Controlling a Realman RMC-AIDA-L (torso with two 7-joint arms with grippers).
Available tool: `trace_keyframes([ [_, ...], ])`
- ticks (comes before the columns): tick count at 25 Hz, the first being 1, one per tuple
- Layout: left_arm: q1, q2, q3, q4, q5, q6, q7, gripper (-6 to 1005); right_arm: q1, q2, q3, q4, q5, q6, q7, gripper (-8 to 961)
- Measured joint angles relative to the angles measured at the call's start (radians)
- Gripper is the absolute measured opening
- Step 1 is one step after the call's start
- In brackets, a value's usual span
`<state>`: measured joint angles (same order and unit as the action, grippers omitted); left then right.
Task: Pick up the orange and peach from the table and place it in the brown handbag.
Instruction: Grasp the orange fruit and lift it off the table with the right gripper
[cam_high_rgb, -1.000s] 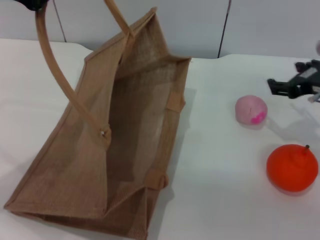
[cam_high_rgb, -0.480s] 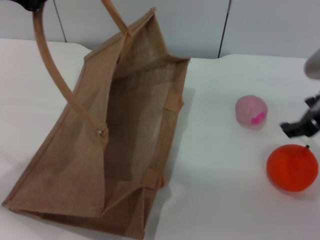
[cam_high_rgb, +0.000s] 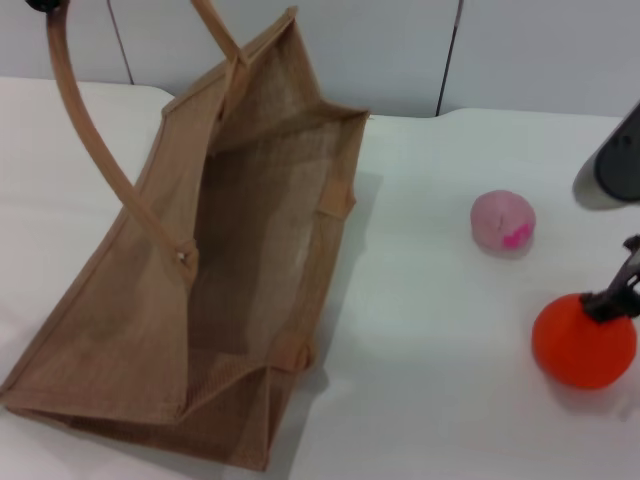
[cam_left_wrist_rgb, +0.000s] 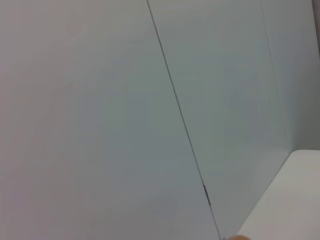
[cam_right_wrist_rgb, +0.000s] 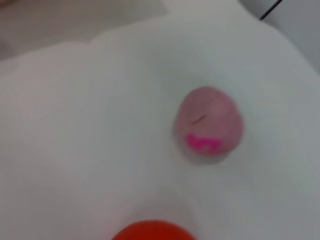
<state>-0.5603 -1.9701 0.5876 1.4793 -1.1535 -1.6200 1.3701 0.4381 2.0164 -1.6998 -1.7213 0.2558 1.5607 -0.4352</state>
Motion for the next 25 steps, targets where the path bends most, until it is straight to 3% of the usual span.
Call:
trace_keyframes([
  [25, -0.001, -0.001, 0.0, 0.001, 0.039, -0.003, 0.001, 138, 0.023, 0.0, -0.049, -0.027, 0.092, 0.116, 0.009, 819],
])
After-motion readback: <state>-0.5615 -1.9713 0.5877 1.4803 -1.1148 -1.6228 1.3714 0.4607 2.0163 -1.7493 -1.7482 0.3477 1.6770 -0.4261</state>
